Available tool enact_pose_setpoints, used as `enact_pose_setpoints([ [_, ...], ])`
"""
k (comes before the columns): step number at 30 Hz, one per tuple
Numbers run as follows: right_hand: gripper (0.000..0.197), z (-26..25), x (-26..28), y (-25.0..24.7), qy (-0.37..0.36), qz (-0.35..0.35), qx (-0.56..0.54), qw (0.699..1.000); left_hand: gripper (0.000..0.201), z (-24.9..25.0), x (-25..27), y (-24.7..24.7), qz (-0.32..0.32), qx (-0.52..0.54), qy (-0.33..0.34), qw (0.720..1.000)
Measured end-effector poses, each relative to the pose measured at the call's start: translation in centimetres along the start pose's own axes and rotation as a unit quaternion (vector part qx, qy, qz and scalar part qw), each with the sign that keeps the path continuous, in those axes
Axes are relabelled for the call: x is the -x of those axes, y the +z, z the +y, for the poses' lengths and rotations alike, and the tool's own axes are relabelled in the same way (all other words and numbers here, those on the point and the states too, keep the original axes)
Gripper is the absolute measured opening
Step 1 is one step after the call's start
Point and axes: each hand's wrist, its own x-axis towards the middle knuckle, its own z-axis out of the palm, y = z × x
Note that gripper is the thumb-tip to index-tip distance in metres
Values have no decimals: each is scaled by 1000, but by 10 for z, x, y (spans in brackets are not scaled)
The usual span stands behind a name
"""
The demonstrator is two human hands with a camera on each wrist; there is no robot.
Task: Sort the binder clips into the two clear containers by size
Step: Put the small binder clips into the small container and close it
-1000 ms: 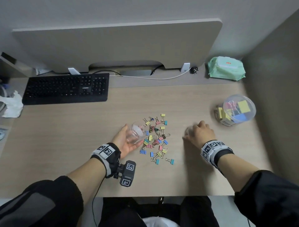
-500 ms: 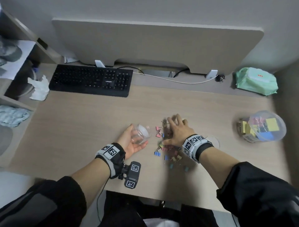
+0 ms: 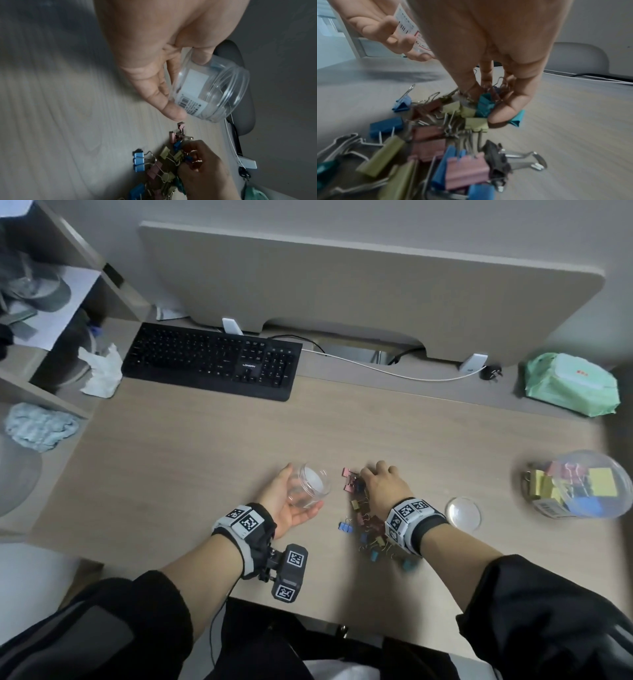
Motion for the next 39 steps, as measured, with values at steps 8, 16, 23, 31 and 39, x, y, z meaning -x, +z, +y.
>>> enact_pose_setpoints([
  [8,16,24,0,-26,151,16,-306,940,47,-14,-4,16,-13,-30,-11,999],
  [16,22,3,28,-69,162,-31,-650,742,50,-28,-4,30,-32,-49,-8,998],
  [23,16,-27,46,-77,36,-13,-552,833,49,-35,-1,39,-68,-19,7,997],
  [31,20,-37,59,-86,-26,30,-463,886,46,-28,-3,31,-85,-12,26,996],
  [39,43,31,23,-56,154,23,-284,946,49,-16,-6,3,-20,9,29,999],
])
